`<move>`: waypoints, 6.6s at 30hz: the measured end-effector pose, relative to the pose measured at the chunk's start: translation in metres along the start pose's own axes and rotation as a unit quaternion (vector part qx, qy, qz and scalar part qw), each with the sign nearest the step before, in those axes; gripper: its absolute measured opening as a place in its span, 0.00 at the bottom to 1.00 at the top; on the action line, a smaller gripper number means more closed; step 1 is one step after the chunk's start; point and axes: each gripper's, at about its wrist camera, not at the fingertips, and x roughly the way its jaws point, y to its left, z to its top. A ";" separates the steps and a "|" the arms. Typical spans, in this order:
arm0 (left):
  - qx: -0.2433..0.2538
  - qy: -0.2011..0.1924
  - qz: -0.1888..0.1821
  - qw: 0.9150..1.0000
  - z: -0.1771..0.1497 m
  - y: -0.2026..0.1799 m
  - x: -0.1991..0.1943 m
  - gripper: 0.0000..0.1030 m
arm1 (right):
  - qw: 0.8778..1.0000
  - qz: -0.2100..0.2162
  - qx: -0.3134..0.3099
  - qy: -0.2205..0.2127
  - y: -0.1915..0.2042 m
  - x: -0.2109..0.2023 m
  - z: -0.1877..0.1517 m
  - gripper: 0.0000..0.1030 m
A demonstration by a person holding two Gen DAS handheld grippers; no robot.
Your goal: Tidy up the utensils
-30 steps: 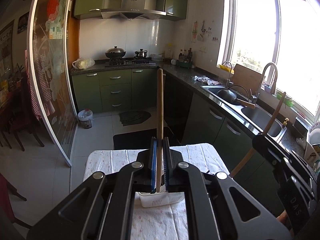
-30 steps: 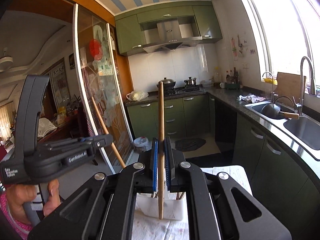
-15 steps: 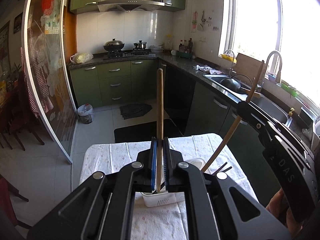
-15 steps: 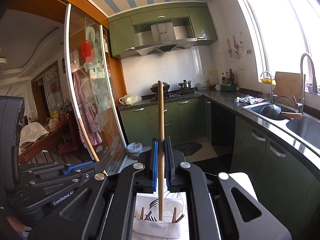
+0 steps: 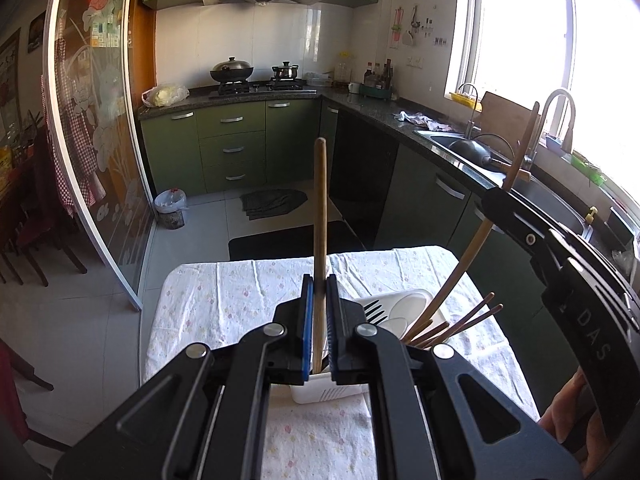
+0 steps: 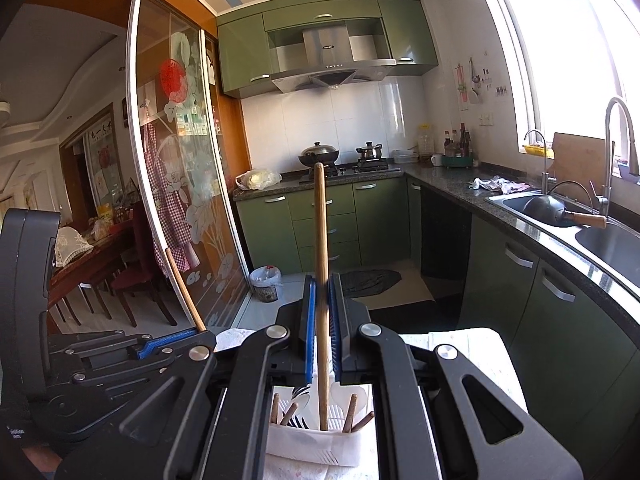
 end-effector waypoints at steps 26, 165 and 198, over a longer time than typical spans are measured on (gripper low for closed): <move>0.008 0.023 -0.005 1.000 -0.012 -0.003 0.029 0.06 | 0.999 -0.007 -0.018 0.033 0.008 0.032 -0.031 0.07; 0.006 -0.118 -0.025 0.993 -0.209 0.012 -0.235 0.93 | 0.997 -0.046 -0.054 0.033 0.026 -0.294 -0.175 0.96; 0.014 -0.129 -0.023 0.991 -0.211 0.011 -0.226 0.93 | 0.997 -0.044 -0.056 0.036 0.026 -0.289 -0.177 0.96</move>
